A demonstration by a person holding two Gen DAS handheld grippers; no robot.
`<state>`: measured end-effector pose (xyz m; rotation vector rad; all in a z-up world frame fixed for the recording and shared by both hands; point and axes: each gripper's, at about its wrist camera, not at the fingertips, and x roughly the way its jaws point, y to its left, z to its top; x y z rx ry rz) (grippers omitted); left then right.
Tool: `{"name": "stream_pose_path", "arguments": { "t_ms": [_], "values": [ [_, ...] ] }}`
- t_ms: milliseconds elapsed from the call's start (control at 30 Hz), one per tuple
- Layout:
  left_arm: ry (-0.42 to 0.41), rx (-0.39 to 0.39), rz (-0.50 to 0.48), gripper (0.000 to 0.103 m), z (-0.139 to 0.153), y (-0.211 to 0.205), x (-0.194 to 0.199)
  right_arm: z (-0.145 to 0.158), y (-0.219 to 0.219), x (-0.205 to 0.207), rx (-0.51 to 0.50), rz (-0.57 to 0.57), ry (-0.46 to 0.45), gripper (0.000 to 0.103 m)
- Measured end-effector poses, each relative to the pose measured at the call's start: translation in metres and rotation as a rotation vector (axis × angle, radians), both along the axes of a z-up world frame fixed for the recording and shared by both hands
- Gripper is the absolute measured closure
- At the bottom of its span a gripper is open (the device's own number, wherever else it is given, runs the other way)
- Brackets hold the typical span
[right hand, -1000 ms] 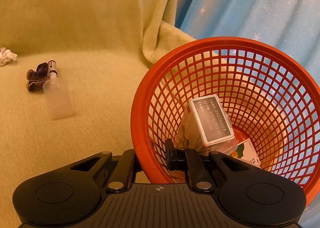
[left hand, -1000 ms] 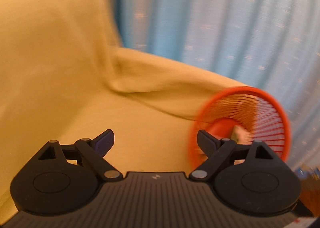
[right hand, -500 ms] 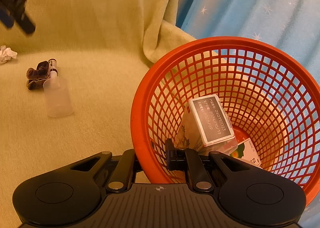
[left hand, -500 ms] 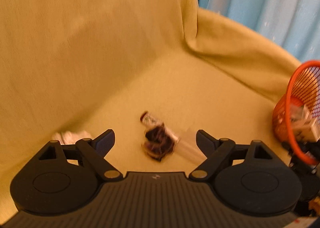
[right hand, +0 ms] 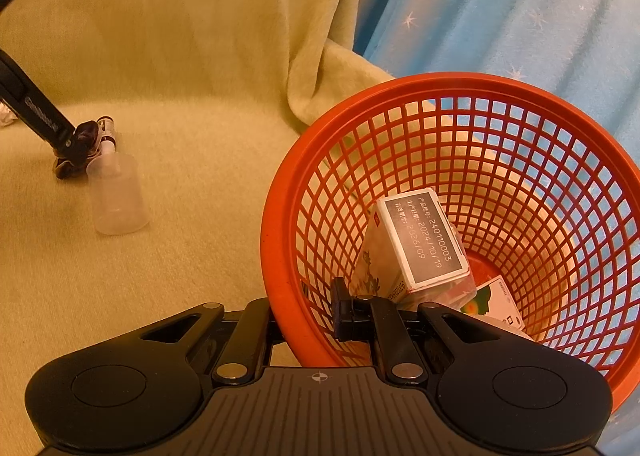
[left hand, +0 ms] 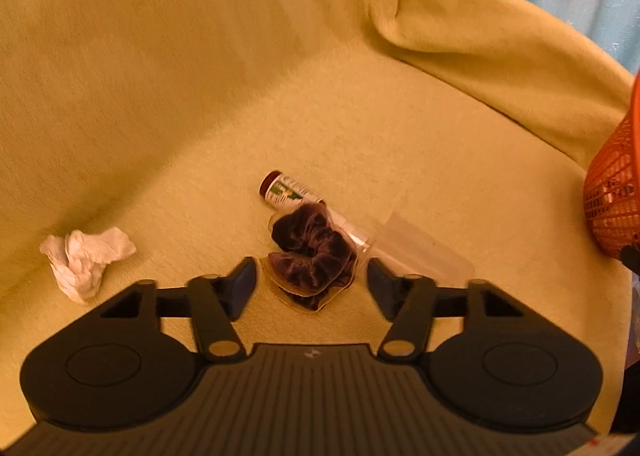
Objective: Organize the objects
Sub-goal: 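Move the open left tool back to the dark brown scrunchie and grasp it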
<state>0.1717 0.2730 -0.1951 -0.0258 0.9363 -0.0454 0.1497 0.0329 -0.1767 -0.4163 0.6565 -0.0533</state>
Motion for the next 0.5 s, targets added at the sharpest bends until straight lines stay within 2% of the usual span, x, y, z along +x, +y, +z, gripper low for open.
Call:
{"name": "stream_pose_path", "arguments": {
  "t_ms": [133, 200, 500],
  "values": [
    [0.009, -0.022, 0.015, 0.077, -0.001, 0.006, -0.001, -0.001, 0.000, 0.000, 0.000, 0.002, 0.002, 0.095],
    [0.010, -0.022, 0.008, 0.082, 0.003, 0.006, -0.003, -0.001, 0.000, 0.000, -0.001, 0.002, 0.002, 0.095],
    [0.002, -0.003, -0.014, 0.085, 0.028, 0.011, -0.020, -0.001, 0.001, 0.000, -0.004, 0.003, 0.003, 0.094]
  ]
}}
